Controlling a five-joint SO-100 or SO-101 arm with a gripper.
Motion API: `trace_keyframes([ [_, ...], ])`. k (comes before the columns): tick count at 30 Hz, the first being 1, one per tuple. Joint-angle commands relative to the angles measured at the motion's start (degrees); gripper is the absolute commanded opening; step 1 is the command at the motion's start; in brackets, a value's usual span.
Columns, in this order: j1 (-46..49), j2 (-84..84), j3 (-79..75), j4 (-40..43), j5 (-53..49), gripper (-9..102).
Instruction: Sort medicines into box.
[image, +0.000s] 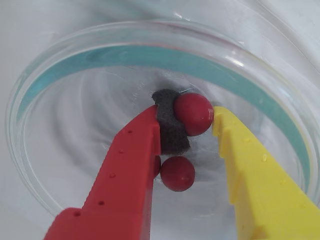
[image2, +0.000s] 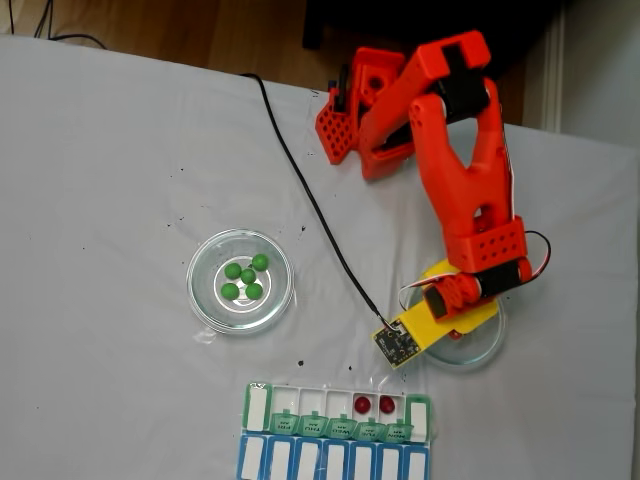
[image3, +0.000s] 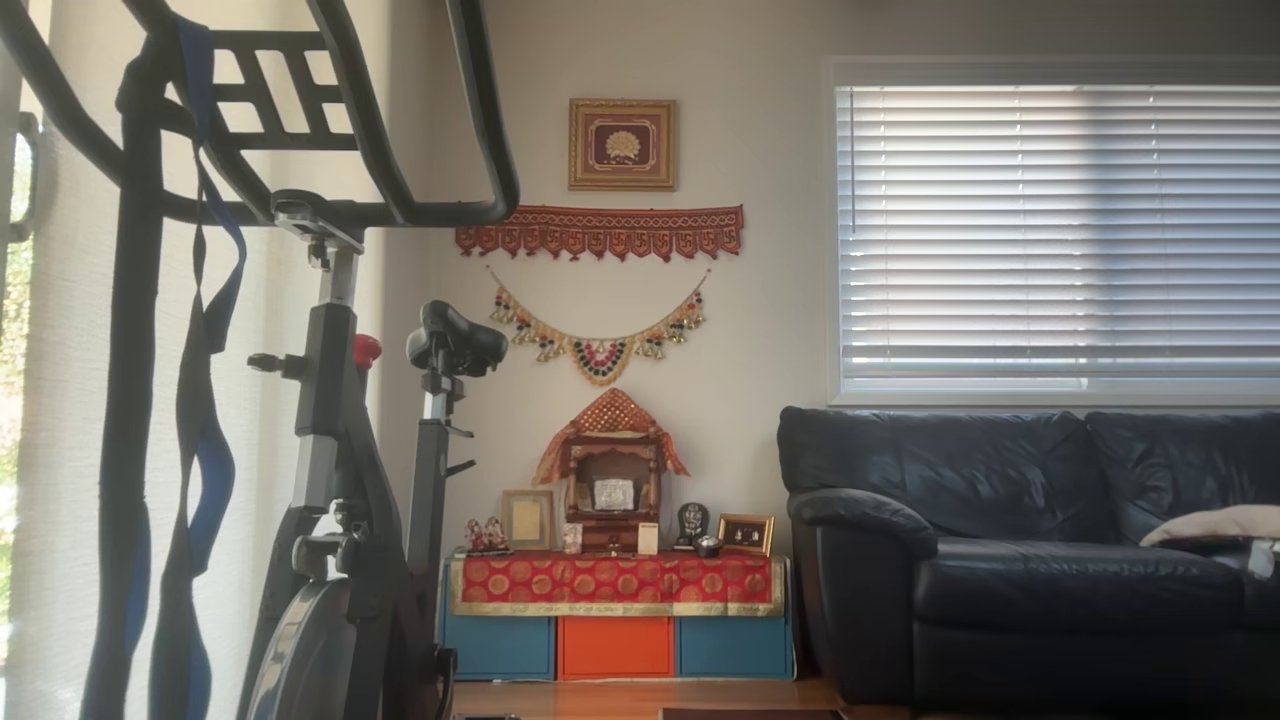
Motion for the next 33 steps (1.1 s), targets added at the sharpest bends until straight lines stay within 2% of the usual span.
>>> trace_keyframes([
  [1,0.6,1.5,0.3,-0.4,-0.7,4],
  [15,0.8,2.9,0.5,-0.3,-0.6,1],
  [33,1.6,17.7,-5.0,7.6,2.7,1],
])
